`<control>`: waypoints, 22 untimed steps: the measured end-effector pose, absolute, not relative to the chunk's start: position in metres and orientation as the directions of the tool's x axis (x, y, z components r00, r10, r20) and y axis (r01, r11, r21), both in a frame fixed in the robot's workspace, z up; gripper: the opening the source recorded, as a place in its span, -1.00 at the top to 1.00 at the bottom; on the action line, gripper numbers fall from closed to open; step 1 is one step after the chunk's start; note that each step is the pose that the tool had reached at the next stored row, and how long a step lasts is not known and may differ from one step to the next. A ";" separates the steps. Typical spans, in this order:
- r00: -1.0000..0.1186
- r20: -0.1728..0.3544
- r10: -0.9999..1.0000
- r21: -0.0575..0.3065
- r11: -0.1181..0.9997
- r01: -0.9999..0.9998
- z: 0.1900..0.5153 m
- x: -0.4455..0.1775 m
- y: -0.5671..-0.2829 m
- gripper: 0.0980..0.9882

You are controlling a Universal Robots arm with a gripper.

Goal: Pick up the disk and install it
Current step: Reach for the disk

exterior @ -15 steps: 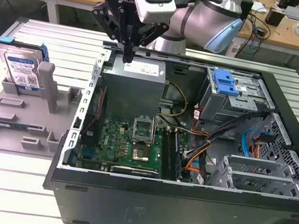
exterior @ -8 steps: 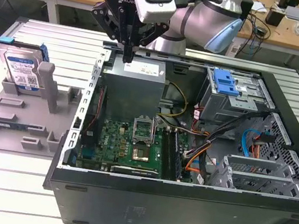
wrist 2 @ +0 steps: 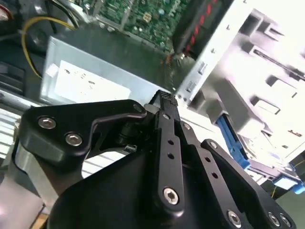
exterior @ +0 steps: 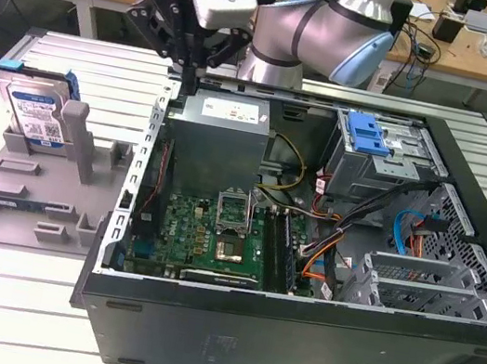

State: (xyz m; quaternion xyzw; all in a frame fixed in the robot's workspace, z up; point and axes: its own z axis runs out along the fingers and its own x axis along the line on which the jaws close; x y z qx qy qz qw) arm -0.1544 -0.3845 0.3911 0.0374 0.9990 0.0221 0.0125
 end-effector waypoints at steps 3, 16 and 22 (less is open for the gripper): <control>-0.997 -0.023 0.075 0.045 0.996 0.074 0.389 -0.184 -0.373 0.98; -0.997 -0.023 0.075 0.045 0.996 0.074 0.382 -0.257 -0.338 0.98; -0.997 -0.023 0.075 0.045 0.996 0.074 0.378 -0.295 -0.324 0.98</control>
